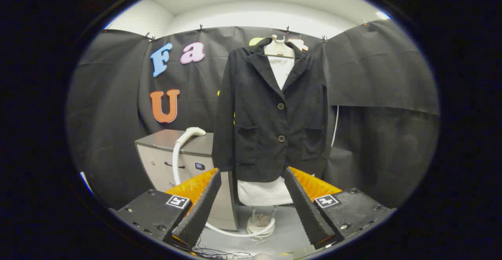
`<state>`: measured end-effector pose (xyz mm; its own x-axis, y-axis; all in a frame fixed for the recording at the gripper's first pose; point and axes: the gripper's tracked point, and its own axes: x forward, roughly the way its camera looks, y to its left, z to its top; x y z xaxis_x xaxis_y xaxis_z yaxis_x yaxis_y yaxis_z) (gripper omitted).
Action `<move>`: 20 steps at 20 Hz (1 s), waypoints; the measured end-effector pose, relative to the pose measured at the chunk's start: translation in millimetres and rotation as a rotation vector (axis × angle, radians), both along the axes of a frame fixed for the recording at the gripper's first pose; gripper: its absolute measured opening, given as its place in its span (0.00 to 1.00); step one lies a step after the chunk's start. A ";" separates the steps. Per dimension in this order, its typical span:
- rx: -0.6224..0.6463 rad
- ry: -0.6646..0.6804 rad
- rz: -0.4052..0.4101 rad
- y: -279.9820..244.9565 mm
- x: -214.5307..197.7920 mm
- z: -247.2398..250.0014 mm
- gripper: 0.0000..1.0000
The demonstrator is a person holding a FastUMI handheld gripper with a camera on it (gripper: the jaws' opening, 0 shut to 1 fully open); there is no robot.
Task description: Iron the clothes twice with a garment steamer, once on the left side and once on the right side.
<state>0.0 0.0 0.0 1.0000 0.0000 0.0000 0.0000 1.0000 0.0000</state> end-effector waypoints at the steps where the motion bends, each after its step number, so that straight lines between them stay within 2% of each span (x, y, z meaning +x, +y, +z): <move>1: -0.002 -0.002 -0.003 -0.7 -0.4 0.0 1.00; 14: 0.005 0.001 -0.038 -3.4 -6.6 1.4 1.00; 20: -0.011 -0.001 -0.001 29.7 15.9 14.6 1.00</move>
<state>15.9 29.7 14.6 1.0000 -0.0012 0.0012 0.0012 0.9999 -0.0112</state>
